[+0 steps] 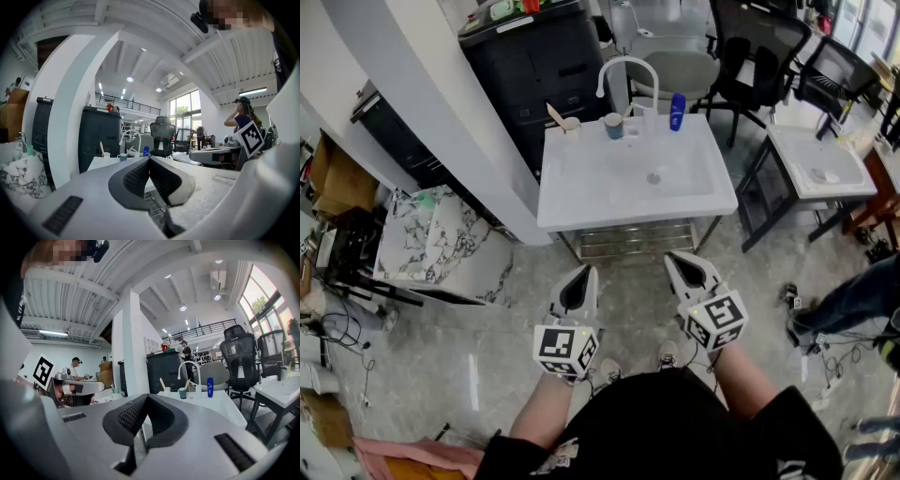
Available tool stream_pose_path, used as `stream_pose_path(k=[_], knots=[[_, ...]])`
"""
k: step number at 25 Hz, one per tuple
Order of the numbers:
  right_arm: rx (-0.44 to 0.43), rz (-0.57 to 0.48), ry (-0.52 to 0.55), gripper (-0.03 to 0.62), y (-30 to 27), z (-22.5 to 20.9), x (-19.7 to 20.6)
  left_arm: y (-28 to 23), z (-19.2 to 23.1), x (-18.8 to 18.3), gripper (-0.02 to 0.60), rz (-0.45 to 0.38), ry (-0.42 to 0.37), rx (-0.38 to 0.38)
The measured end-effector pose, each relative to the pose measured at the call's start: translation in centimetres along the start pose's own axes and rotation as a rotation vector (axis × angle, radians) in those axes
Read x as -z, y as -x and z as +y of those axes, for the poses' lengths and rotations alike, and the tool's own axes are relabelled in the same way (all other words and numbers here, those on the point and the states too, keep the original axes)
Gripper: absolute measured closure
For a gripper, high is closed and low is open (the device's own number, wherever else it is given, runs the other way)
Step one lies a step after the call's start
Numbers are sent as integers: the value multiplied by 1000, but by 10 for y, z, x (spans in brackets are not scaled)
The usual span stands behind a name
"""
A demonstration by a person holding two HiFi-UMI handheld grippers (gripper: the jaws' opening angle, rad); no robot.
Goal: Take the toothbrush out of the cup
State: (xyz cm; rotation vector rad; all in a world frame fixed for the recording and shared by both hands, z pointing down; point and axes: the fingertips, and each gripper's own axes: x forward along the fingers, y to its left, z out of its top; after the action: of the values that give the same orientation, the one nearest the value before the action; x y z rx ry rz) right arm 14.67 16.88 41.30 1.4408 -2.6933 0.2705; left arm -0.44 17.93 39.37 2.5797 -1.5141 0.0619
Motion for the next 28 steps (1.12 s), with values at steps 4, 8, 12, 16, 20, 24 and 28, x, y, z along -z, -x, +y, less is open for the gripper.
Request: stream_pose_path(k=[4,8,12,16,20,24,28], knots=[[-4,-4,-14,595,1,-2,0,0,-1,1,578,3,6,-1],[-25,-11,-39,595,2,-3,1,-2,-5,0,577,0,0,5],[-39,-8,-38,594,0,-5,1,-5,-5,0,577,-8,-7,-8],[-53,-15,-37,594,1,-14,-1,-11,-8,-3,577,-13,-2,-26],[-71,-30,-53,588,5,-28,-2,-18,-16,-3,575,-15,8,-43],[-94,-43,-46,513,11,-43,-8,-29,-31,-3,569,-23,5,-47],[-119,-47,-28,447,14,-59,-14,-43,-45,-5,458,-27,1,-64]])
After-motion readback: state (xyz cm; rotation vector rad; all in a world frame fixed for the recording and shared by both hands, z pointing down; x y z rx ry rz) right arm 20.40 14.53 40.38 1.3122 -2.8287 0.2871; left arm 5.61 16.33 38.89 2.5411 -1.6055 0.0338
